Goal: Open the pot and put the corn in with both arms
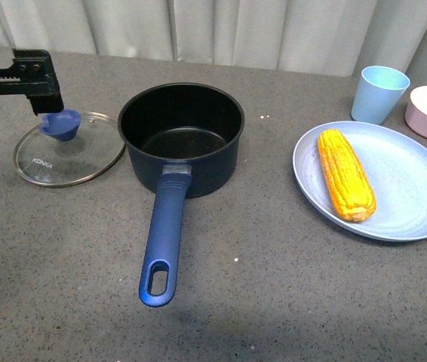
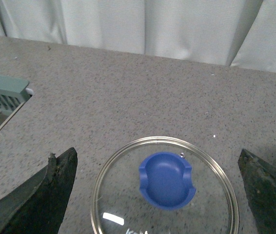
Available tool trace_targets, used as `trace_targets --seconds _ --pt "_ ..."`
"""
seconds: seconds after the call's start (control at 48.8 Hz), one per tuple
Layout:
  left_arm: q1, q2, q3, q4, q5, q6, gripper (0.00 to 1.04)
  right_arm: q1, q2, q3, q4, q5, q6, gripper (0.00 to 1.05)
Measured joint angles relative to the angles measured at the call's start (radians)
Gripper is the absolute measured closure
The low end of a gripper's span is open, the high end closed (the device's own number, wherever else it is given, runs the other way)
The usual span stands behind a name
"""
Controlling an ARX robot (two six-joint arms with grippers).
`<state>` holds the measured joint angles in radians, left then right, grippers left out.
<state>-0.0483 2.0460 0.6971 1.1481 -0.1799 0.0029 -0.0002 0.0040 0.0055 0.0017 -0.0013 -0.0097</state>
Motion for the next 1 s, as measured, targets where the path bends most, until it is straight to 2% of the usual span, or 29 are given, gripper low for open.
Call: trace_targets --seconds 0.103,0.164,0.205,0.267,0.718,0.882,1.005 --pt "0.014 -0.126 -0.103 -0.001 0.008 -0.004 0.06 0.000 0.000 0.000 0.000 0.000 0.000 0.09" --pt "0.030 -0.188 -0.166 0.049 0.077 -0.004 0.11 0.000 0.000 0.000 0.000 0.000 0.000 0.09" --pt "0.040 -0.241 -0.237 0.143 0.153 -0.005 0.20 0.000 0.000 0.000 0.000 0.000 0.000 0.09" --pt "0.044 -0.332 -0.324 0.178 0.172 -0.005 0.33 0.000 0.000 0.000 0.000 0.000 0.000 0.09" --pt "0.046 -0.661 -0.547 0.075 0.177 -0.005 0.99 0.000 0.000 0.000 0.000 0.000 0.000 0.09" --pt "0.045 -0.860 -0.582 -0.100 0.178 -0.006 1.01 0.000 0.000 0.000 0.000 0.000 0.000 0.09" --pt "0.046 -0.982 -0.618 -0.175 0.177 -0.006 1.01 0.000 0.000 0.000 0.000 0.000 0.000 0.09"
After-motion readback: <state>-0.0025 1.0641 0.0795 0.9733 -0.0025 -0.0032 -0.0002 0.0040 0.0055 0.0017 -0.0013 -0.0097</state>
